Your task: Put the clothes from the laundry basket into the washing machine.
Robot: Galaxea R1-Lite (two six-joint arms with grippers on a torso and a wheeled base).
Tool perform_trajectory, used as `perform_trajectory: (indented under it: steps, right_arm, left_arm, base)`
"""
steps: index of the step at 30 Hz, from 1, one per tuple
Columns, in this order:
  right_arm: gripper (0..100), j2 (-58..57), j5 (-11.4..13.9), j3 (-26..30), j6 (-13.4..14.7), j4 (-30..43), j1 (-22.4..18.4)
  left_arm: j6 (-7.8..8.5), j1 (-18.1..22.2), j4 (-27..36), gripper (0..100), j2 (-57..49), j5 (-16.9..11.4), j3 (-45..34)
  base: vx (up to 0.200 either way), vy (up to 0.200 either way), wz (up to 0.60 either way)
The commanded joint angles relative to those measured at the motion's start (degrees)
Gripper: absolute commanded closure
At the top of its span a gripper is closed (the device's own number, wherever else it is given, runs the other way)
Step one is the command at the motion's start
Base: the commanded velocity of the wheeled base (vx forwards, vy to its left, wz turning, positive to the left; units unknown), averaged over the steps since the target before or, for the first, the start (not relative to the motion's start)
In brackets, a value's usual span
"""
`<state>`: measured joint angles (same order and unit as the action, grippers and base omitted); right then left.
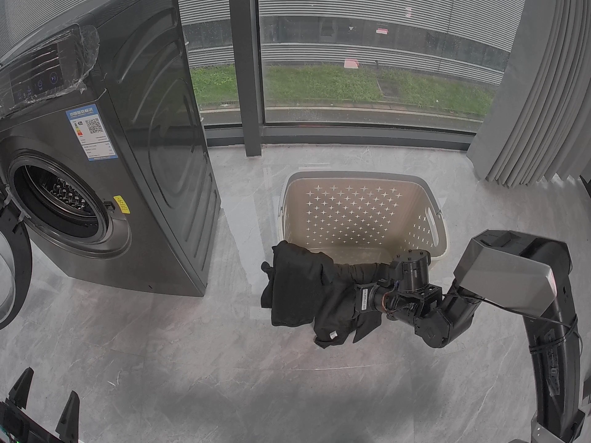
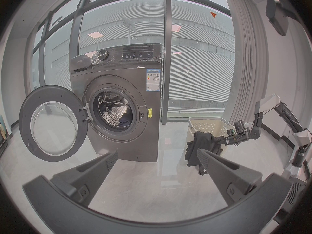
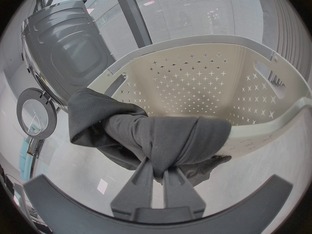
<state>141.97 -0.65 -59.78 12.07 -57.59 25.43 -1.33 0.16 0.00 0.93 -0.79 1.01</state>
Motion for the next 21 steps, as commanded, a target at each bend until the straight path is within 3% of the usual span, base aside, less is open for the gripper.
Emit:
perform_trajectory:
  steps: [1,5,21]
  right_arm:
    - [100,-3.4,-0.1,3.4,0.1,-1.3,0.2]
    - [100,-6.4,-1.6,5.7,-0.1,-2.6,0.1]
    - [100,-30.4,-2.0,15.0,-0.1,-2.8,2.3]
  left_arm:
    - [-0.08,0.0,0.0,0,-0.8,0.0,-0.9]
    - [-0.08,0.0,0.0,0,-0.8,0.0,-0.9]
    - [0.01,0.0,0.0,0,-0.8,0.0,-0.9]
  base:
    - [0.0,0.0,0.0]
    - [0.0,0.0,0.0]
    - [0.0,0.0,0.0]
